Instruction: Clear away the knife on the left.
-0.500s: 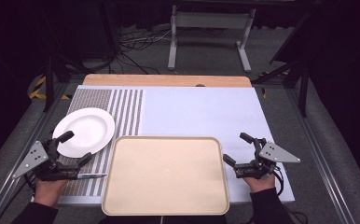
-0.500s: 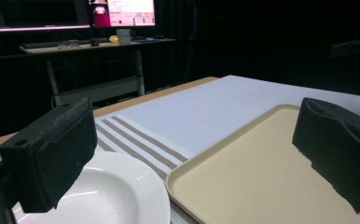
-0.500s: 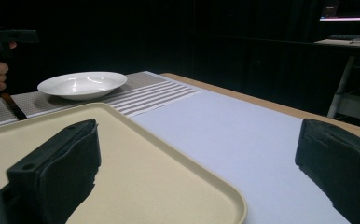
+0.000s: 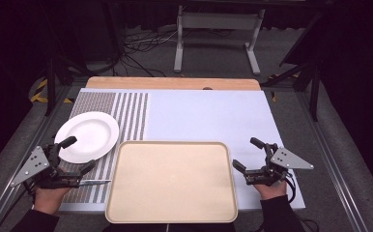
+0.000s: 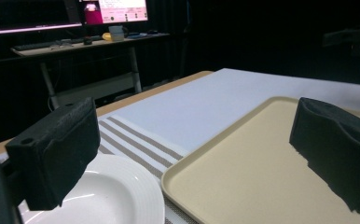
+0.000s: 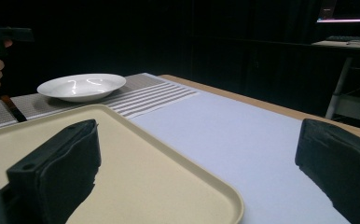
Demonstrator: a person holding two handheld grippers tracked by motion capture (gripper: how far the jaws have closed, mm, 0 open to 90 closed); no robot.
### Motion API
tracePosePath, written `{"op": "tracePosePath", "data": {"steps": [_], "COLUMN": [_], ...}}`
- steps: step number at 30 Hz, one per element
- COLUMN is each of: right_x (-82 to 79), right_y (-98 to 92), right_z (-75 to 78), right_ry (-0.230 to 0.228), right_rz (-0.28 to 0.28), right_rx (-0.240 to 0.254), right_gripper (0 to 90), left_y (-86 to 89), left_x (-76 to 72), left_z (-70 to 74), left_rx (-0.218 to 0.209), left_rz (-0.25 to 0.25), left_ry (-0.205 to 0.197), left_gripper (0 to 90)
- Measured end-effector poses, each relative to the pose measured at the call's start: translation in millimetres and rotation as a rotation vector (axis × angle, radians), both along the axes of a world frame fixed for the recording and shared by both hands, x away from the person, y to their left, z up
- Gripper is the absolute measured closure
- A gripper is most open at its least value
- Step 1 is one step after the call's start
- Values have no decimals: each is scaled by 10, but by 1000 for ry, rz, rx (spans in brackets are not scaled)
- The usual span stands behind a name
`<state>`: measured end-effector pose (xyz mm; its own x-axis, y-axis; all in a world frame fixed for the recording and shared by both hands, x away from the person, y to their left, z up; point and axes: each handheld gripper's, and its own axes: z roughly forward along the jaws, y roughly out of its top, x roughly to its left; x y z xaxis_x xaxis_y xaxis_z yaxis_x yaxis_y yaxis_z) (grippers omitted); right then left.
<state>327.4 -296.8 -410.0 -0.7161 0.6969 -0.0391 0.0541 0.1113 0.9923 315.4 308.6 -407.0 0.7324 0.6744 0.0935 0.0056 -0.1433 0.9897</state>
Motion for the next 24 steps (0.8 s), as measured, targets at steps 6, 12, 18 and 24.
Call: {"op": "tracePosePath", "data": {"steps": [6,12,18,24], "right_x": [11,14,30,36], "right_y": [-27,-13,-16,-6], "right_z": [14,13,-1,-3], "right_ry": [-1,7,17,17], "right_rz": [-10,-2,6,18], "right_rx": [6,-4,8,1], "right_gripper": [8,7,6,5], "left_y": [41,41,-32,-65], "left_x": [-27,32,93,133], "left_z": [177,363,488,641], "left_rx": [95,290,458,575], "left_rz": [-3,-28,-83,-119], "left_ry": [-10,80,171,231], "left_gripper": [36,26,39,46]}}
